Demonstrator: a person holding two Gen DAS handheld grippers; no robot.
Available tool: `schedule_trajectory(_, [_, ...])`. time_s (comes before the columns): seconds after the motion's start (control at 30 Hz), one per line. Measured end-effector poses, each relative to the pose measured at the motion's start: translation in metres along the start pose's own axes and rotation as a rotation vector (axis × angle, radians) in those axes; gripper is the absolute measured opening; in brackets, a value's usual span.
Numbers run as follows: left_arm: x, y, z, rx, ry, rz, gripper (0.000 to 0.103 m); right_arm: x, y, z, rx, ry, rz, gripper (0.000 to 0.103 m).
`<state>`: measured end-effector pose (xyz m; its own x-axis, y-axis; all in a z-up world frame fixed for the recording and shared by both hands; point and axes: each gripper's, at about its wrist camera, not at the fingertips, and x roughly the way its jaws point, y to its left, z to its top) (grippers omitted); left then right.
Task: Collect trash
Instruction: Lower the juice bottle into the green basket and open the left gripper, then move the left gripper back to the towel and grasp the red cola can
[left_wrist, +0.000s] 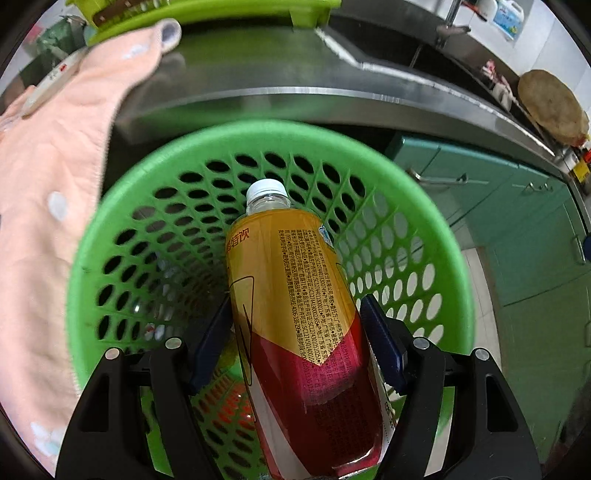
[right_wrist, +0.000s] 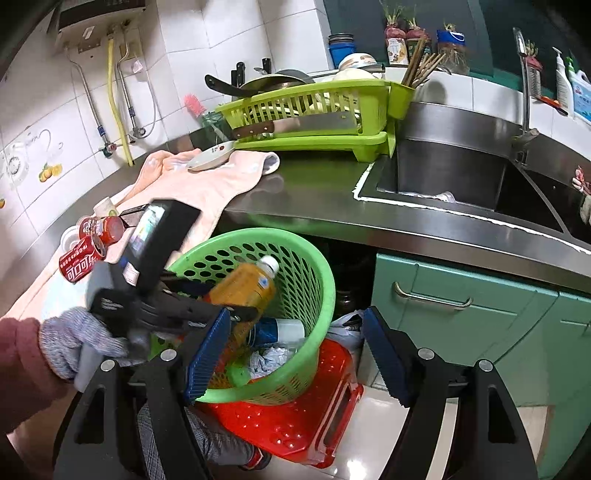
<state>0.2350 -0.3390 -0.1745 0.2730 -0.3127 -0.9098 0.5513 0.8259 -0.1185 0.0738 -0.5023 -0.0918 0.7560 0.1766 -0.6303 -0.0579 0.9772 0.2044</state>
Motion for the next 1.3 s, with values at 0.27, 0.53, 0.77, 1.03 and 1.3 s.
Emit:
schedule_trajectory(0.27, [0.032, -0.009, 0.003, 0.022, 0.051, -0.009, 0.07, 0.011, 0.003, -0.008, 0.002, 0.025, 0.008, 0.071])
schedule_trajectory(0.53, [0.028, -0.007, 0.006, 0.017, 0.017, -0.044, 0.071, 0.009, 0.009, -0.005, -0.002, 0.022, 0.011, 0.071])
schedule_trajectory(0.77, [0.003, -0.004, 0.004, 0.015, -0.019, -0.045, 0.074, -0.001, 0.015, -0.002, -0.015, 0.01, 0.01, 0.071])
schedule_trajectory(1.03, [-0.063, 0.017, -0.015, -0.003, -0.128, 0.007, 0.074, -0.01, 0.032, 0.007, -0.047, -0.012, 0.014, 0.072])
schedule_trajectory(1.3, [-0.137, 0.062, -0.051, -0.044, -0.229, 0.1, 0.074, -0.008, 0.07, 0.02, -0.096, -0.029, 0.071, 0.076])
